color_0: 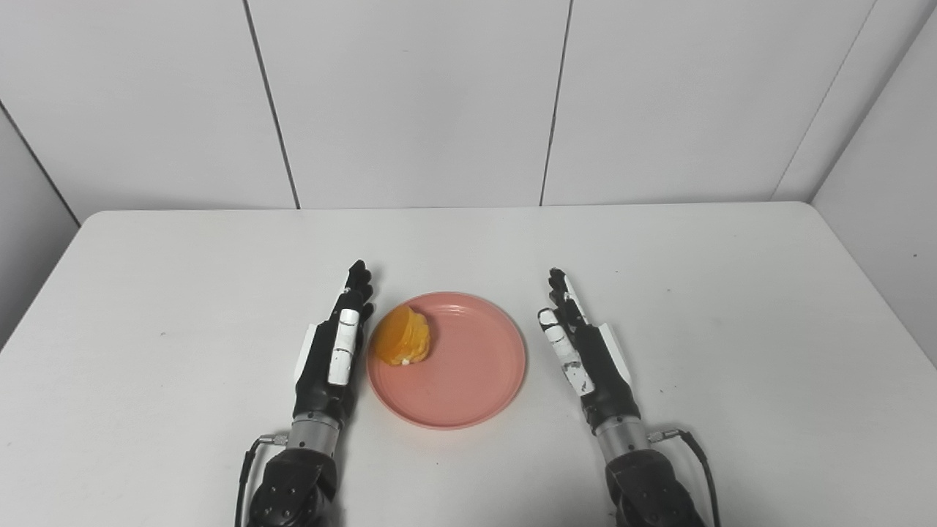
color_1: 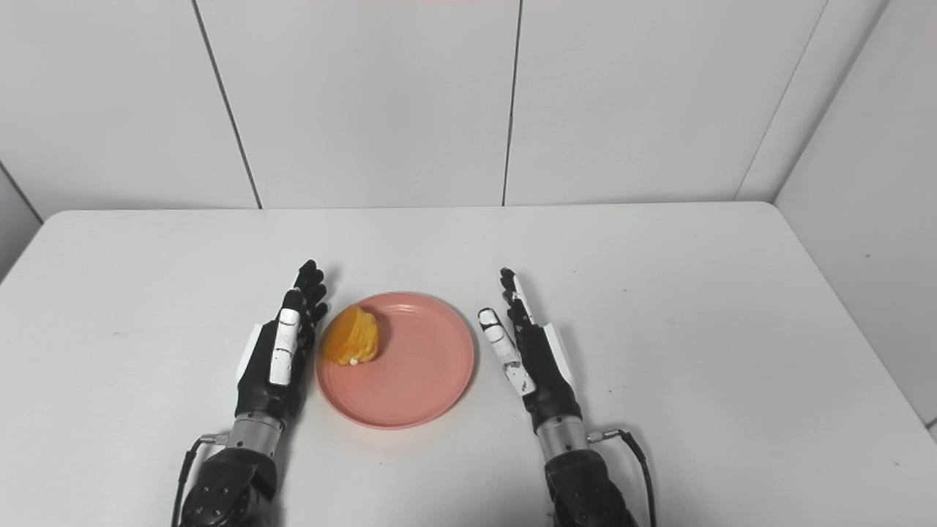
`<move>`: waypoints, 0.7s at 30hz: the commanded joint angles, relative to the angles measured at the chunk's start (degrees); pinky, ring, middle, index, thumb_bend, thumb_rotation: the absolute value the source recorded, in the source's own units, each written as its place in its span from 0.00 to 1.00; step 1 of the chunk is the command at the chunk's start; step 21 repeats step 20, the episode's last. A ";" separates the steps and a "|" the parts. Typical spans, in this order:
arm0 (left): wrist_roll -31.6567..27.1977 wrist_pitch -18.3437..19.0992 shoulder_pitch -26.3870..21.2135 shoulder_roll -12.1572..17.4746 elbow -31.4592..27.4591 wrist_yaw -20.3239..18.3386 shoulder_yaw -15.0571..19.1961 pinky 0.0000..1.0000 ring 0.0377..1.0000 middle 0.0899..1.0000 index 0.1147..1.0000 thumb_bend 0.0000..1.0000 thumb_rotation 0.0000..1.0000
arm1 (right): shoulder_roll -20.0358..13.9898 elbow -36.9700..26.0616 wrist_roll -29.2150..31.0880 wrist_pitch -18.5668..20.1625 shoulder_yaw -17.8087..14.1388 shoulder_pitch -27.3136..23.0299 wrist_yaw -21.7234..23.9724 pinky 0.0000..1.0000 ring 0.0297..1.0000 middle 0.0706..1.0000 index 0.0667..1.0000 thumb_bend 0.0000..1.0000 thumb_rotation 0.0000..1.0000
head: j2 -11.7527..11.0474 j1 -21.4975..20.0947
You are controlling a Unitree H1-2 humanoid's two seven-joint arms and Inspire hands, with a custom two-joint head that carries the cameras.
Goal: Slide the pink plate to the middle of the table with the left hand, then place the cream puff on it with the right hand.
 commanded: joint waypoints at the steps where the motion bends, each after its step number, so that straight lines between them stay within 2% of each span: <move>1: 0.63 -0.53 1.79 -0.39 0.63 0.52 -0.22 1.00 1.00 1.00 0.97 0.65 1.00 | 1.14 -1.89 2.64 -0.89 -0.56 -0.71 0.53 1.00 1.00 1.00 0.99 0.57 0.91 | 0.04 1.27; 5: 1.32 -1.56 1.89 -1.17 0.74 1.31 -0.23 1.00 1.00 1.00 0.96 0.63 1.00 | 2.09 -1.93 4.82 -0.49 -1.74 -0.42 -0.20 0.99 0.98 0.98 0.96 0.63 0.82 | 0.09 2.20; 10: 0.23 -1.90 1.82 -1.52 0.72 0.68 -0.52 1.00 1.00 1.00 0.97 0.60 1.00 | 2.80 -1.96 7.24 -0.03 -2.78 -0.11 -0.31 0.98 0.98 0.98 0.94 0.64 0.76 | 0.05 4.19; 14: 0.66 -1.76 1.76 -1.57 0.70 0.86 -0.82 1.00 1.00 1.00 0.97 0.60 1.00 | 2.64 -2.05 6.81 0.15 -2.75 0.00 -0.42 0.98 0.99 1.00 0.94 0.63 0.81 | -0.11 4.70; 21: 0.74 -1.26 1.84 -1.42 0.75 1.05 -0.70 1.00 1.00 0.99 0.96 0.62 1.00 | 3.16 -1.22 6.79 -0.81 -3.18 -0.35 -1.35 0.98 0.98 0.98 0.95 0.60 0.80 | -0.25 3.88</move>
